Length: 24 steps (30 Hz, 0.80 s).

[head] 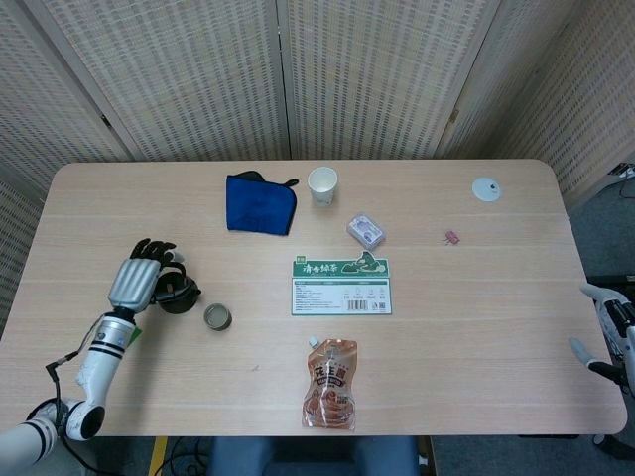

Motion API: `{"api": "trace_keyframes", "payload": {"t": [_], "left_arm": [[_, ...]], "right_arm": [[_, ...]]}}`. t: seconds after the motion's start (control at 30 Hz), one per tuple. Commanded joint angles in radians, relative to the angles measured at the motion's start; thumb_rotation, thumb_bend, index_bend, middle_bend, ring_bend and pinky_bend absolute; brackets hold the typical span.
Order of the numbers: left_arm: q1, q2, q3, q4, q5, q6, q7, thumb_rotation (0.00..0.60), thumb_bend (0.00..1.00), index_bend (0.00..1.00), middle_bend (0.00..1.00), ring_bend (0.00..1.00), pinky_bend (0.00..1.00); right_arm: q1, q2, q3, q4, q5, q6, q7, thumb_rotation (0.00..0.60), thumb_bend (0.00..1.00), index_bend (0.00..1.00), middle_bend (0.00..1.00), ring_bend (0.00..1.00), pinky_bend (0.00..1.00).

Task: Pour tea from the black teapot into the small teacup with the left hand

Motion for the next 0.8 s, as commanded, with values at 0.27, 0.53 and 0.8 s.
{"api": "trace_keyframes", "payload": {"t": [0.27,0.53,0.8], "left_arm": [[0.086,0.100,-0.005,-0.226,-0.012,0.130,0.057,0.085,0.17,0.32,0.18,0.12,0.04],[0.193,0.230,0.035,-0.493,-0.054,0.239,0.209,0.304,0.17,0.32,0.18,0.12,0.04],[0.308,0.279,0.077,-0.606,-0.030,0.391,0.247,0.573,0.17,0.33,0.18,0.12,0.04]], "right_arm": [[0.011,0.007,-0.005,0.008,-0.002,-0.027,0.005,0.600,0.20,0.26,0.29,0.22,0.19],[0.040,0.002,-0.020,0.016,-0.026,-0.078,0.006,0.600,0.20,0.26,0.29,0.22,0.19],[0.063,-0.022,-0.033,0.030,-0.055,-0.106,0.000,0.600,0.20,0.26,0.29,0.22,0.19]]}}
